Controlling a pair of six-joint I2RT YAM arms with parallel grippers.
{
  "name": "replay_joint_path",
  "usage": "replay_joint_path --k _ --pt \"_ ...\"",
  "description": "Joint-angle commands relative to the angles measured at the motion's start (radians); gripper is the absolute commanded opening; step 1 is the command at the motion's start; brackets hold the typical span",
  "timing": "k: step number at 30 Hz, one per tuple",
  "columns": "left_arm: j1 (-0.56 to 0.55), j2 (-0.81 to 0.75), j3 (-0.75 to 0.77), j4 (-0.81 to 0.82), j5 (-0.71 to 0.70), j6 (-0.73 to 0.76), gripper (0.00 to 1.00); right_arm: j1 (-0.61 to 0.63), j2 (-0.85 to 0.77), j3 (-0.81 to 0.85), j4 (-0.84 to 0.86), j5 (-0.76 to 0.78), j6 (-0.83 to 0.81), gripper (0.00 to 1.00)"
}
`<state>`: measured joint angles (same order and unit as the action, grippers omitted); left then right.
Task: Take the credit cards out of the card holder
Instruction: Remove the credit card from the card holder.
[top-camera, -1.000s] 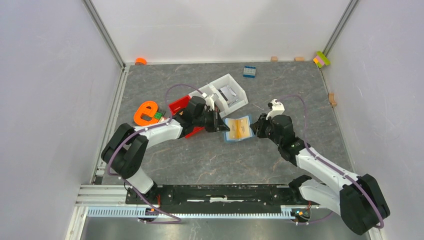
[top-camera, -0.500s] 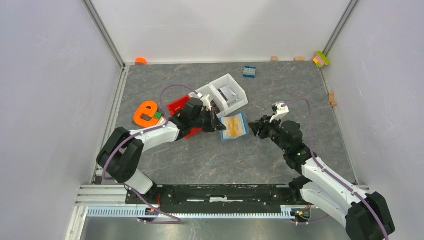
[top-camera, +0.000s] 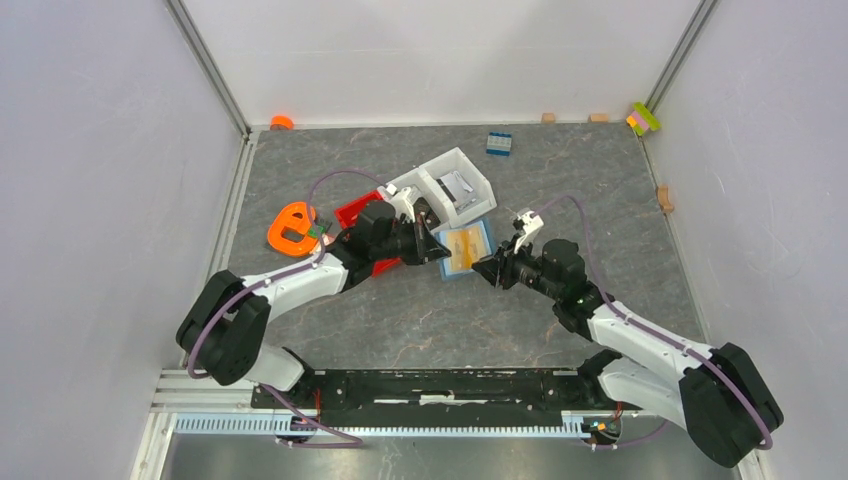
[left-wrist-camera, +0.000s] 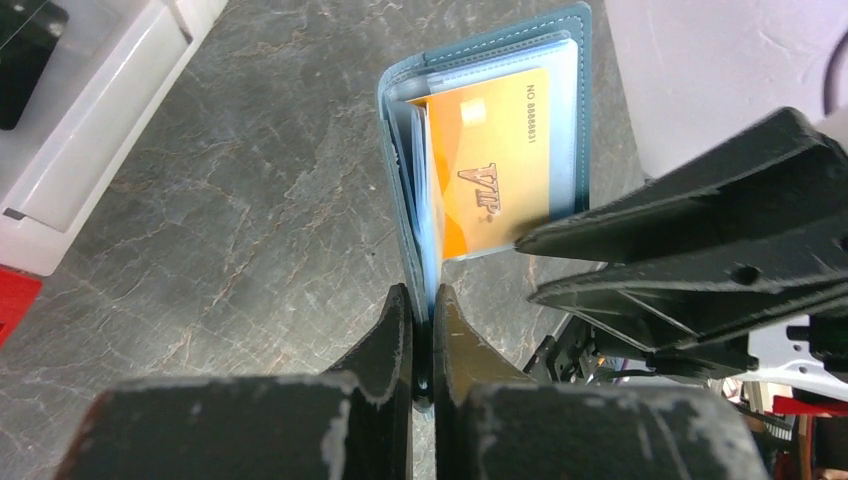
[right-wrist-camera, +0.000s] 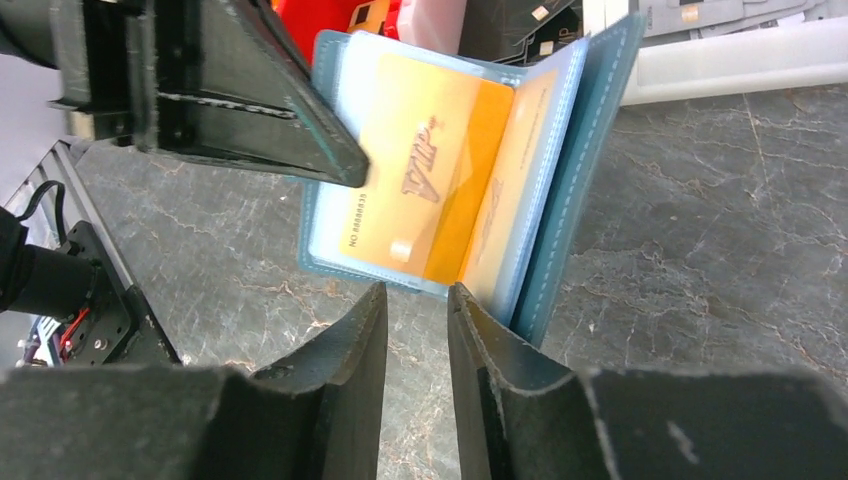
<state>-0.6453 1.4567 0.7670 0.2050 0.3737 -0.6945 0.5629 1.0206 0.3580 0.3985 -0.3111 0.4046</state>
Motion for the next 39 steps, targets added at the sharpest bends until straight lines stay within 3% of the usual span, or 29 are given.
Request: replay_joint_path --k 1,6,20,28,33,39 --pt "0.001 -0.047 -0.02 0.152 0.069 -0.004 0.04 -0.004 0.01 0.058 -0.019 0.046 0.011 0.31" --pt "-0.001 -0.061 -0.039 0.228 0.127 -0.022 0.04 -0.041 -0.004 0.041 0.021 -0.016 0.047 0.3" --pt "-0.01 -0.087 -0.076 0.347 0.179 -0.045 0.04 -0.162 0.025 -0.06 0.28 -0.254 0.247 0.39" --pt "-0.011 -0.077 -0.096 0.464 0.246 -0.093 0.04 -0.182 0.037 -0.078 0.338 -0.29 0.292 0.42" --pt "-0.011 -0.064 -0.091 0.475 0.264 -0.094 0.04 -0.186 0.022 -0.079 0.318 -0.274 0.28 0.52" --pt "-0.011 -0.046 -0.09 0.513 0.297 -0.116 0.04 -0.188 0.017 -0.087 0.345 -0.286 0.286 0.46"
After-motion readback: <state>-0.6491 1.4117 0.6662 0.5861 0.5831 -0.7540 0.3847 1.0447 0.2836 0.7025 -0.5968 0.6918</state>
